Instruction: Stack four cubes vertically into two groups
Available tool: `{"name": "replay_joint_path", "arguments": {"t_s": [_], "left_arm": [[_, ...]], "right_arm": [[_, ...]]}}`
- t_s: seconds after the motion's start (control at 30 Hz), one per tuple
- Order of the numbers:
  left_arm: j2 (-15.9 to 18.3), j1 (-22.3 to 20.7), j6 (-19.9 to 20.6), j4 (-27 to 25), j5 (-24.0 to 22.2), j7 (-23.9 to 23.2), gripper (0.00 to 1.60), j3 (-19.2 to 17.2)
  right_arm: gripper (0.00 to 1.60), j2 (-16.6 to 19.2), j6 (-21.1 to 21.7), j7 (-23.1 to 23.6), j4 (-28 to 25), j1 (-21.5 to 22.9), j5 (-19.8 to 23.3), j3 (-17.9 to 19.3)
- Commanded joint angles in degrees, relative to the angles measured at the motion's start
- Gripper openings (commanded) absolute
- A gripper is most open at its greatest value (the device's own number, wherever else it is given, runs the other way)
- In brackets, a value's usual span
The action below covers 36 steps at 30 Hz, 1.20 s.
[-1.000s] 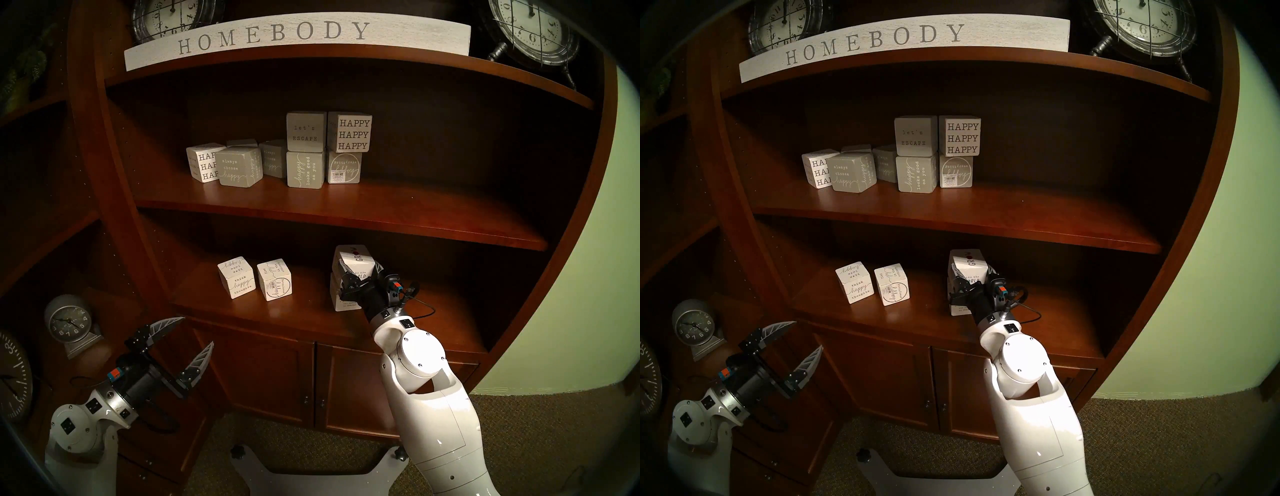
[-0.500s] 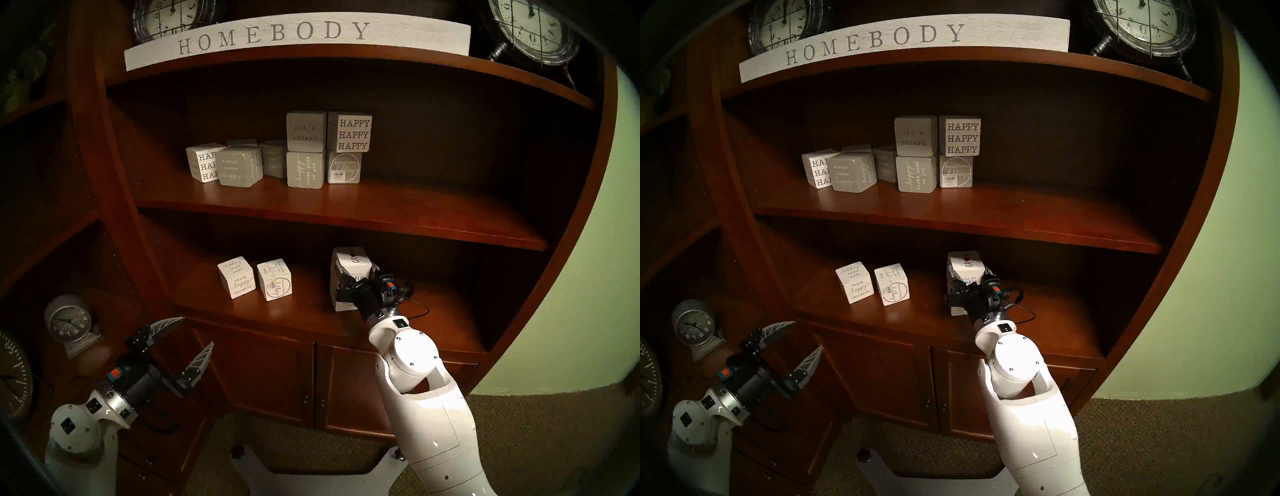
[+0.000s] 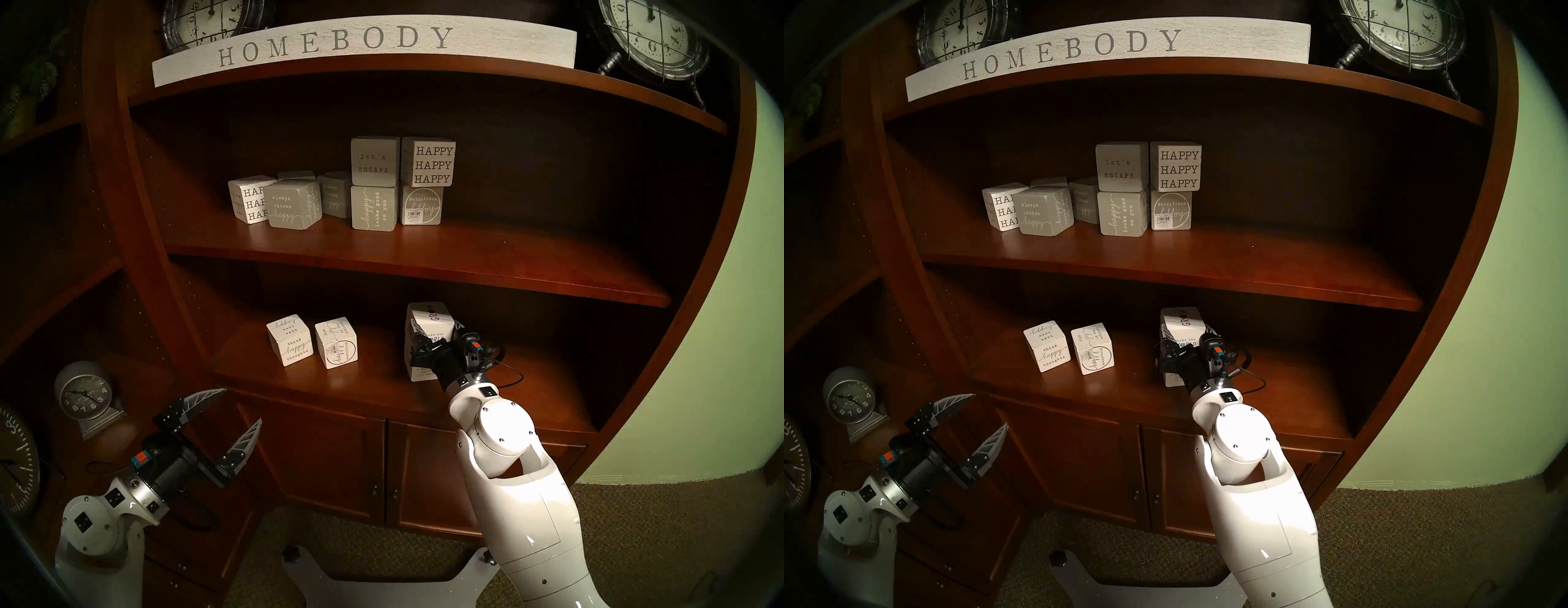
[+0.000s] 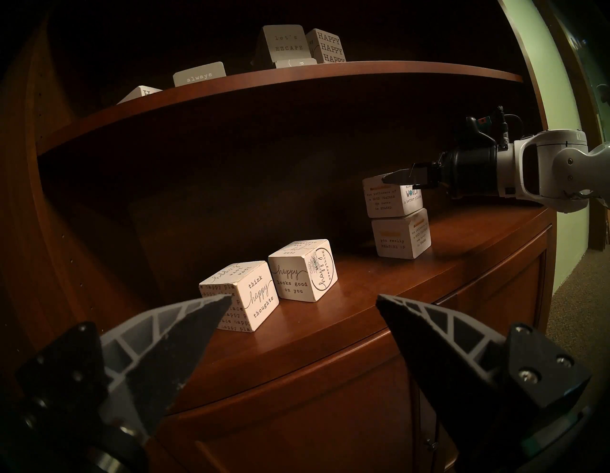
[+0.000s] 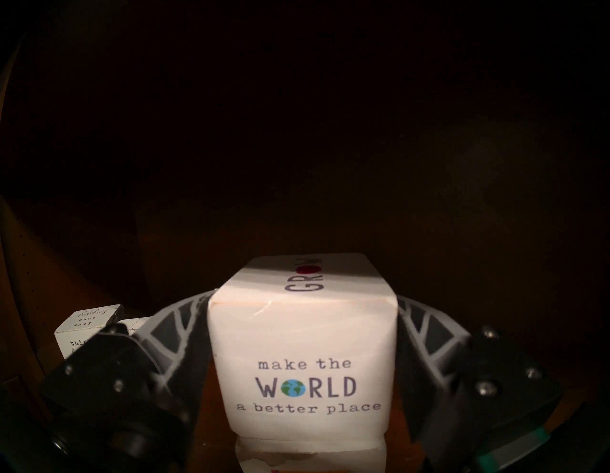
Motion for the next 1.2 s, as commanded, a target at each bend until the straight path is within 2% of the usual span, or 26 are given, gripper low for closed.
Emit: {"name": "replay_joint_path", "arguments": {"t_s": [0.0,0.03,0.13,0.53,0.7,1.17], "left_arm": [[0.0,0.0,0.0,-0.9,-0.1,-0.1,1.60,0.0],[0.0,0.0,0.0,-0.9,-0.1,-0.1,1.60,0.0],[0.0,0.0,0.0,-0.9,-0.1,-0.1,1.60,0.0],[0.0,0.0,0.0,-0.9,-0.1,-0.1,1.60,0.0],[0.0,0.0,0.0,-0.9,-0.1,-0.1,1.60,0.0],[0.0,0.0,0.0,-0.9,-0.1,-0.1,1.60,0.0]], "right_arm": [[0.92,-0.7,0.4,0.2,-0.7,1.5,0.5,-0.3],[1.04,-0.7,0.4,0.2,-0.8,1.5,0.5,-0.3],[1.22,-0.5,0.4,0.0,-0.9,1.2,0.2,-0.5],[1.35,0.1,-0.1,0.0,-1.9,-0.3,0.0,-1.1],[1.60,0.1,-0.5,-0.2,-1.9,-0.5,-0.4,-1.1],[1.60,0.0,-1.1,-0.4,-1.1,-0.5,-1.1,-0.1]]}}
